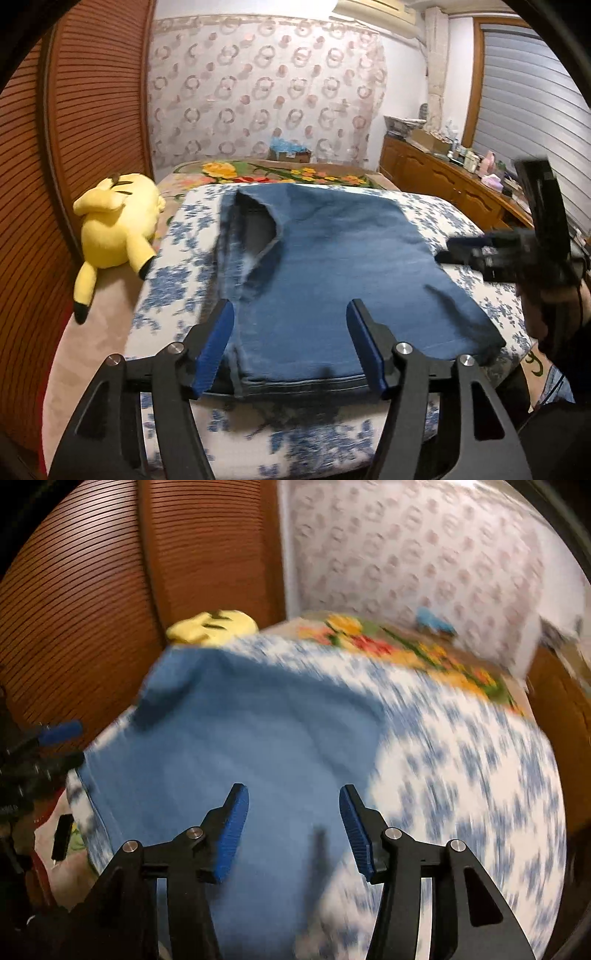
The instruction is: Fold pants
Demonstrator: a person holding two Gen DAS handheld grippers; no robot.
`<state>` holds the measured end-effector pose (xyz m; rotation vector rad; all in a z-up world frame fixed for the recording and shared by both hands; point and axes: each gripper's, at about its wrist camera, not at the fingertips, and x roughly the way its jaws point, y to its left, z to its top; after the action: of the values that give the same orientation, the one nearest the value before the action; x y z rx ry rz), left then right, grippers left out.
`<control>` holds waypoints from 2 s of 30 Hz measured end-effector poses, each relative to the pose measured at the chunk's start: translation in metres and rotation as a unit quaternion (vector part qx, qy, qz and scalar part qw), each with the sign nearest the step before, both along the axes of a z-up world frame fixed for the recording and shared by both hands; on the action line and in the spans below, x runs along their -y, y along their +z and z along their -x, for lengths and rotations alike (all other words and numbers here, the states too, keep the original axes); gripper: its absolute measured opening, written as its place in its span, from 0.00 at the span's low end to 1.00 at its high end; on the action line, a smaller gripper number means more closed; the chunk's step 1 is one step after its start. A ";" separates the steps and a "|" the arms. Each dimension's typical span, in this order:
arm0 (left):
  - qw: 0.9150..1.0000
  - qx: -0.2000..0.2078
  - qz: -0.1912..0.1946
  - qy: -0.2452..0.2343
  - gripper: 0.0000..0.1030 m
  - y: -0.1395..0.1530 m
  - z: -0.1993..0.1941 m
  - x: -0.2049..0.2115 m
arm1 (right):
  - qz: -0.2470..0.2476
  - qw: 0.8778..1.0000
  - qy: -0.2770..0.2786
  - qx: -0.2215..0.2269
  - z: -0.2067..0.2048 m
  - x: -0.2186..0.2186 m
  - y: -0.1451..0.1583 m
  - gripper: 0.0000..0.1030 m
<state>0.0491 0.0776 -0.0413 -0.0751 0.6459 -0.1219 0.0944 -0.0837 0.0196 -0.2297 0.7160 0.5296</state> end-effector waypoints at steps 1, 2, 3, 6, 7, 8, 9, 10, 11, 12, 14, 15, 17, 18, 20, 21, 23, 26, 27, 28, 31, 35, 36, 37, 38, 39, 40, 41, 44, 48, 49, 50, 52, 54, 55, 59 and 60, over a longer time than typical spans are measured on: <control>1.000 -0.001 -0.001 -0.005 0.63 0.000 -0.002 0.005 | -0.003 1.000 -0.010 -0.011 0.005 0.010 -0.007 0.52; 1.000 -0.002 -0.002 -0.008 0.63 0.000 -0.003 0.009 | -0.008 1.000 -0.015 -0.020 0.011 0.018 -0.012 0.52; 1.000 -0.003 -0.003 -0.012 0.63 -0.001 -0.005 0.014 | -0.014 0.999 -0.018 -0.029 0.013 0.020 -0.015 0.52; 1.000 -0.008 -0.006 -0.027 0.63 -0.003 -0.008 0.026 | -0.027 0.998 -0.019 -0.051 0.019 0.026 -0.026 0.52; 0.999 -0.010 -0.007 -0.031 0.63 -0.004 -0.010 0.029 | -0.031 0.998 -0.018 -0.055 0.022 0.027 -0.028 0.52; 0.999 -0.013 -0.009 -0.034 0.63 -0.006 -0.011 0.031 | -0.035 0.997 -0.019 -0.061 0.022 0.029 -0.031 0.52; 0.999 -0.016 -0.009 -0.035 0.63 -0.008 -0.012 0.032 | -0.040 0.997 -0.019 -0.065 0.023 0.030 -0.034 0.52; 0.999 -0.019 -0.010 -0.036 0.63 -0.010 -0.014 0.032 | -0.046 0.996 -0.018 -0.068 0.020 0.030 -0.036 0.52; 0.999 -0.023 -0.009 -0.034 0.63 -0.013 -0.016 0.030 | -0.054 0.996 -0.015 -0.073 0.020 0.031 -0.037 0.52; 0.999 -0.026 -0.009 -0.032 0.63 -0.014 -0.017 0.028 | -0.058 0.995 -0.012 -0.077 0.018 0.030 -0.040 0.52; 0.999 -0.032 -0.007 -0.023 0.63 -0.020 -0.020 0.022 | -0.067 0.995 -0.008 -0.077 0.018 0.027 -0.042 0.52; 0.999 -0.037 -0.009 -0.014 0.63 -0.023 -0.023 0.016 | -0.072 0.994 -0.006 -0.077 0.018 0.026 -0.042 0.52; 0.999 -0.042 -0.009 -0.003 0.63 -0.027 -0.023 0.009 | -0.084 0.993 -0.001 -0.083 0.017 0.026 -0.043 0.49; 0.999 -0.044 -0.009 0.004 0.63 -0.029 -0.024 0.004 | -0.090 0.992 0.003 -0.086 0.012 0.027 -0.045 0.38; 0.999 -0.044 -0.004 0.016 0.63 -0.031 -0.023 -0.007 | -0.101 0.991 0.013 -0.089 0.009 0.028 -0.043 0.22; 0.999 -0.046 -0.001 0.021 0.63 -0.032 -0.022 -0.012 | -0.102 0.991 0.013 -0.086 0.007 0.028 -0.041 0.12; 0.998 -0.048 0.003 0.029 0.63 -0.036 -0.022 -0.019 | -0.113 0.990 0.020 -0.077 0.006 0.027 -0.030 0.08; 0.998 -0.052 0.008 0.036 0.63 -0.040 -0.020 -0.026 | -0.126 0.990 0.035 -0.058 0.006 0.024 -0.009 0.06; 0.998 -0.052 0.010 0.037 0.63 -0.041 -0.019 -0.028 | -0.127 0.990 0.042 -0.048 0.006 0.021 -0.002 0.05; 0.998 -0.052 0.012 0.038 0.63 -0.041 -0.017 -0.030 | -0.128 0.990 0.049 -0.040 0.006 0.016 0.006 0.05; 0.998 -0.052 0.009 0.041 0.63 -0.039 -0.014 -0.033 | -0.131 0.989 0.073 -0.017 0.007 -0.003 0.026 0.05; 0.998 -0.027 0.003 0.053 0.63 -0.020 -0.003 -0.043 | -0.127 0.985 0.113 0.004 0.011 -0.037 0.043 0.04; 0.998 -0.020 0.004 0.059 0.63 -0.014 0.001 -0.048 | -0.125 0.984 0.127 0.009 0.012 -0.049 0.047 0.04; 0.998 -0.015 0.003 0.064 0.63 -0.011 0.004 -0.053 | -0.123 0.983 0.139 0.013 0.013 -0.059 0.049 0.04; 0.997 -0.010 0.003 0.071 0.63 -0.006 0.007 -0.059 | -0.121 0.981 0.153 0.017 0.014 -0.073 0.051 0.04; 0.997 -0.006 0.003 0.075 0.63 -0.003 0.010 -0.063 | -0.118 0.979 0.164 0.018 0.013 -0.084 0.051 0.04; 0.997 -0.001 0.003 0.081 0.63 0.000 0.013 -0.070 | -0.116 0.978 0.175 0.018 0.013 -0.095 0.049 0.04; 0.996 0.002 0.003 0.088 0.63 0.003 0.016 -0.076 | -0.113 0.976 0.184 0.016 0.012 -0.107 0.046 0.04; 0.995 0.008 0.003 0.103 0.63 0.006 0.023 -0.091 | -0.104 0.973 0.205 -0.001 0.000 -0.137 0.029 0.04; 0.992 0.009 0.005 0.125 0.63 0.004 0.031 -0.112 | -0.091 0.968 0.230 -0.039 -0.016 -0.172 0.005 0.04; 0.992 0.009 0.006 0.129 0.63 0.004 0.032 -0.114 | -0.087 0.967 0.234 -0.052 -0.019 -0.180 -0.002 0.04; 0.991 0.009 0.008 0.133 0.63 0.003 0.033 -0.117 | -0.083 0.965 0.239 -0.067 -0.022 -0.185 -0.009 0.04; 0.990 0.007 0.011 0.139 0.63 0.001 0.034 -0.122 | -0.080 0.963 0.242 -0.090 -0.031 -0.190 -0.024 0.04; 0.990 0.005 0.011 0.141 0.63 -0.001 0.035 -0.123 | -0.082 0.962 0.241 -0.102 -0.036 -0.188 -0.032 0.04; 0.990 0.005 0.010 0.141 0.63 -0.001 0.035 -0.122 | -0.082 0.962 0.237 -0.105 -0.040 -0.186 -0.034 0.04; 0.991 0.008 0.011 0.136 0.63 0.002 0.034 -0.117 | -0.076 0.970 0.216 -0.083 -0.040 -0.171 -0.017 0.18; 0.991 0.009 0.011 0.132 0.63 0.003 0.033 -0.115 | -0.080 0.971 0.215 -0.071 -0.034 -0.164 -0.007 0.27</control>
<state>0.0166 0.1927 -0.0382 -0.1798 0.6112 0.1261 0.1279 0.0798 0.0127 -0.1974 0.7612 1.0212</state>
